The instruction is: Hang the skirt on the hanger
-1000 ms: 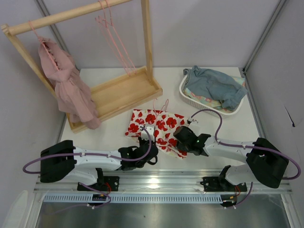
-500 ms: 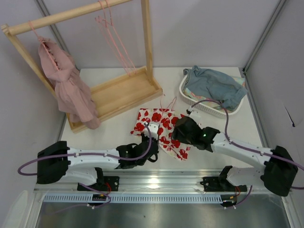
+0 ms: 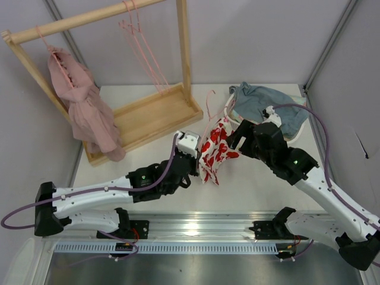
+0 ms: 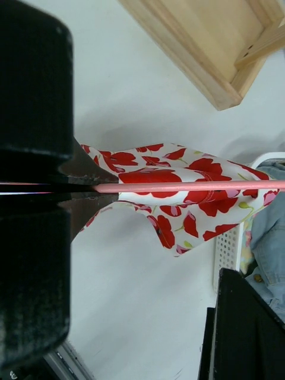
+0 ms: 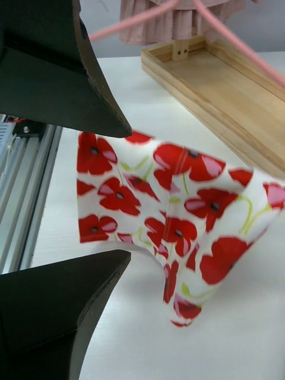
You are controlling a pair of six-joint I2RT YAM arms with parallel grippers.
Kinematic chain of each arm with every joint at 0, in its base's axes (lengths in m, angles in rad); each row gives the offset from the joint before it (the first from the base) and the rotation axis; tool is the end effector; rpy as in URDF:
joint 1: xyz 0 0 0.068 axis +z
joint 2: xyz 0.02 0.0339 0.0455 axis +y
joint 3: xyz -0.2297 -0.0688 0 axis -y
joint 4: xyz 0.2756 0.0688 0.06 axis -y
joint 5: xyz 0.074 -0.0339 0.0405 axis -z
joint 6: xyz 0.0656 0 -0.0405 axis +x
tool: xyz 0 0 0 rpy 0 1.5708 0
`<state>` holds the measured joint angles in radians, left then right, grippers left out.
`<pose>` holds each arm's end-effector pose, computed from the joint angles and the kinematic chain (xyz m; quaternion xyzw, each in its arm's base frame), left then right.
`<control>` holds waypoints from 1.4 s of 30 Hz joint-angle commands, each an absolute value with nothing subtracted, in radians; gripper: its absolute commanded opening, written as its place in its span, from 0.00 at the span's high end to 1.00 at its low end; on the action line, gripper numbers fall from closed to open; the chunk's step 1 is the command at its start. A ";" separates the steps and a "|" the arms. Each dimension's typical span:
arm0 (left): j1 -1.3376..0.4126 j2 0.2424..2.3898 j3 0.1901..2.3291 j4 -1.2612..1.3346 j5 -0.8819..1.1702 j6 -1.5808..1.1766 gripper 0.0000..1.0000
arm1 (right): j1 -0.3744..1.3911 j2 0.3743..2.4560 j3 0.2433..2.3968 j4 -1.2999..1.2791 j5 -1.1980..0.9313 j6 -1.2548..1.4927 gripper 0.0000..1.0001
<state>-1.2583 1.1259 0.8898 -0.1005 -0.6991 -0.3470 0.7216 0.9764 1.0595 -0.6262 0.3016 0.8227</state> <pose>0.1387 -0.2919 0.2737 0.1592 0.7753 -0.1969 0.5786 0.2216 0.1690 0.3159 0.1173 0.8561 0.2453 0.4394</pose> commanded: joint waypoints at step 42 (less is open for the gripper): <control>-1.174 0.899 1.327 -1.454 -1.098 -1.101 1.00 | 0.558 1.054 1.077 -0.583 0.110 0.782 0.08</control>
<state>-1.2160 0.8295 1.2518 -1.3682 -0.9810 -1.0206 0.5648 1.0508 1.0786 -0.6083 0.1143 0.7830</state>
